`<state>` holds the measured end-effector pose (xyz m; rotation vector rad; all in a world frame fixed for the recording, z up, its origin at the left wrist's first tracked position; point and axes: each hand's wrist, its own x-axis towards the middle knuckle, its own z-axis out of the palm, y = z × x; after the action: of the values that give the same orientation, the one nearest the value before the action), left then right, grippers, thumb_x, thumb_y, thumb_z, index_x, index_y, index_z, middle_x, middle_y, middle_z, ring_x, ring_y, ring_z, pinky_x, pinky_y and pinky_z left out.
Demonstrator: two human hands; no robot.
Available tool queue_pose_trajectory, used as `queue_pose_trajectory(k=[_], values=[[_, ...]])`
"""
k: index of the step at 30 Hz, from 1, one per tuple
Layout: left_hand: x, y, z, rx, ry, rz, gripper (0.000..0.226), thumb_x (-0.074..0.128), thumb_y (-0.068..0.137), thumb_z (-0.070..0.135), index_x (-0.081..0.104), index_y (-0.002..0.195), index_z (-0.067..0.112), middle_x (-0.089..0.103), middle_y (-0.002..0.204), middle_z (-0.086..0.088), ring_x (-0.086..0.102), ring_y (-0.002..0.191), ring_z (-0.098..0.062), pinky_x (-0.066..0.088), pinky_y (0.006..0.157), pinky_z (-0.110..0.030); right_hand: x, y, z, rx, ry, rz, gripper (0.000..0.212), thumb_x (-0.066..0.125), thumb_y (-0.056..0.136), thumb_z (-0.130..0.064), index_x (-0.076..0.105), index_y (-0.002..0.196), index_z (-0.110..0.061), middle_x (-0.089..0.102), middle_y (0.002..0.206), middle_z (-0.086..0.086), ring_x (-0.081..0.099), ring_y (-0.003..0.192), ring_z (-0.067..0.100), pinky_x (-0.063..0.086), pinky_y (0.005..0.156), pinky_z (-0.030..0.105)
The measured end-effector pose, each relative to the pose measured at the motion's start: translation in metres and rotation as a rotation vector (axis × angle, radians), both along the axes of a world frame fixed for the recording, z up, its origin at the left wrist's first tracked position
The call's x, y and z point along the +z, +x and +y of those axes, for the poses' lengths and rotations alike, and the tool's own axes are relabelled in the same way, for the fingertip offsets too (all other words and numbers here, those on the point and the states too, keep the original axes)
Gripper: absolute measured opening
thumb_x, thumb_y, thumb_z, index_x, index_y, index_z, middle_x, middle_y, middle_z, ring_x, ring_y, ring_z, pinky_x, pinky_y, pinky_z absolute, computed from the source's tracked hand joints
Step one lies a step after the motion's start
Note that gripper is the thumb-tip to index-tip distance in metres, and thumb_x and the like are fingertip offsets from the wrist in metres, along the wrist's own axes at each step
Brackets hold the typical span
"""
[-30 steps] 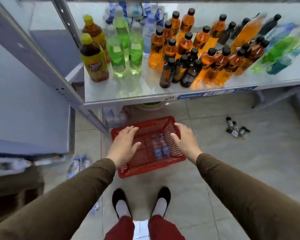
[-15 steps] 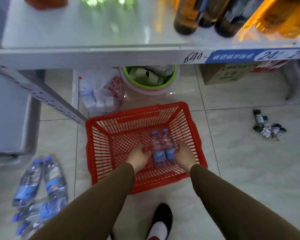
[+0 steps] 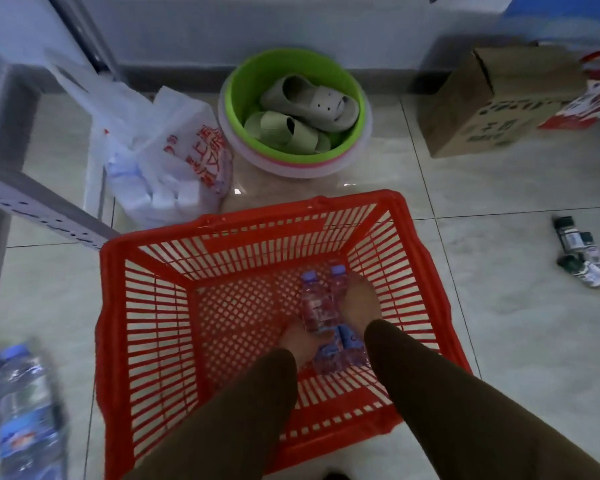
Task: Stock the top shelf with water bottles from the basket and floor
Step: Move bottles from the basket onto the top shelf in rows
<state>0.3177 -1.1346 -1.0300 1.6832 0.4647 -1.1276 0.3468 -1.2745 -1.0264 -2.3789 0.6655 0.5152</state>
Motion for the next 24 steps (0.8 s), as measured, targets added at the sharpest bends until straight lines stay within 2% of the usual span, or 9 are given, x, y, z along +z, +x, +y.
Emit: queue_pose_trajectory(k=[2,3,6,9,12,16,18,20,24], values=[[-0.02,-0.002,-0.005,0.055,0.038,-0.043,0.098,0.078,0.05,0.067,0.058,0.136,0.025,0.062,0.135,0.002,0.062,0.118,-0.02,0.048,0.107,-0.044,-0.016,0.008,0.001,0.07,-0.135,0.043,0.029,0.05,0.104,-0.033,0.056,0.13,-0.02,0.066,0.121,0.001,0.065,0.109,0.021,0.054,0.1,0.04],[-0.023,-0.001,-0.007,0.06,0.046,-0.051,0.105,0.077,0.047,0.068,0.054,0.14,0.025,0.059,0.139,0.004,0.059,0.122,-0.02,0.046,0.109,-0.043,-0.018,0.013,0.003,0.088,-0.178,0.056,0.032,0.047,0.105,-0.031,0.055,0.132,-0.016,0.065,0.125,0.006,0.063,0.112,0.025,0.053,0.101,0.042],[-0.01,0.003,-0.012,0.009,0.088,-0.052,0.079,0.079,0.072,0.051,0.052,0.14,0.022,0.056,0.138,0.003,0.056,0.125,-0.022,0.042,0.112,-0.038,-0.019,0.021,0.013,0.14,-0.275,0.105,0.041,0.046,0.105,-0.026,0.046,0.143,-0.01,0.058,0.136,0.014,0.058,0.122,0.03,0.049,0.105,0.04],[-0.011,0.002,-0.006,-0.052,0.137,-0.062,0.052,0.064,0.091,0.043,0.053,0.138,0.022,0.058,0.139,-0.003,0.057,0.123,-0.022,0.043,0.111,-0.041,-0.019,0.021,0.02,0.133,-0.236,0.115,0.045,0.051,0.104,-0.026,0.045,0.146,-0.01,0.056,0.141,0.014,0.056,0.128,0.03,0.046,0.11,0.04],[-0.008,0.001,0.015,0.022,0.11,-0.121,0.034,0.07,0.086,0.042,0.064,0.117,0.028,0.067,0.113,0.008,0.064,0.095,-0.008,0.052,0.095,-0.031,-0.023,0.008,0.023,0.08,-0.14,0.094,0.046,0.054,0.102,-0.038,0.052,0.14,-0.013,0.062,0.136,0.011,0.06,0.123,0.029,0.049,0.108,0.043],[-0.004,0.003,0.038,0.054,0.038,-0.082,0.021,0.075,0.085,0.034,0.059,0.098,0.038,0.065,0.104,0.011,0.066,0.099,-0.013,0.055,0.092,-0.032,-0.02,-0.007,0.025,-0.046,-0.023,0.136,0.059,0.061,0.092,-0.055,0.05,0.14,-0.022,0.063,0.135,0.006,0.061,0.122,0.029,0.051,0.106,0.048],[-0.004,0.002,0.047,0.045,0.024,-0.082,0.022,0.077,0.083,0.03,0.059,0.094,0.038,0.067,0.102,0.011,0.066,0.096,-0.012,0.055,0.093,-0.034,-0.011,-0.003,0.023,-0.062,0.041,0.137,0.044,0.063,0.097,-0.044,0.056,0.133,-0.02,0.068,0.126,0.006,0.065,0.113,0.026,0.052,0.1,0.04],[0.001,0.002,0.059,0.046,0.036,-0.106,0.038,0.083,0.077,0.029,0.064,0.109,0.031,0.07,0.111,0.006,0.067,0.099,-0.014,0.055,0.095,-0.037,0.005,-0.001,0.02,-0.082,0.125,0.082,0.037,0.061,0.1,-0.037,0.056,0.132,-0.021,0.069,0.125,0.006,0.065,0.108,0.022,0.05,0.096,0.035],[0.042,0.005,0.08,0.027,0.024,-0.197,0.055,0.085,0.073,0.02,0.06,0.121,0.025,0.07,0.116,0.007,0.067,0.106,-0.014,0.054,0.1,-0.04,0.071,-0.008,0.02,-0.117,0.319,-0.137,0.028,0.061,0.1,-0.037,0.056,0.127,-0.036,0.069,0.119,-0.01,0.067,0.112,0.016,0.053,0.104,0.045]])
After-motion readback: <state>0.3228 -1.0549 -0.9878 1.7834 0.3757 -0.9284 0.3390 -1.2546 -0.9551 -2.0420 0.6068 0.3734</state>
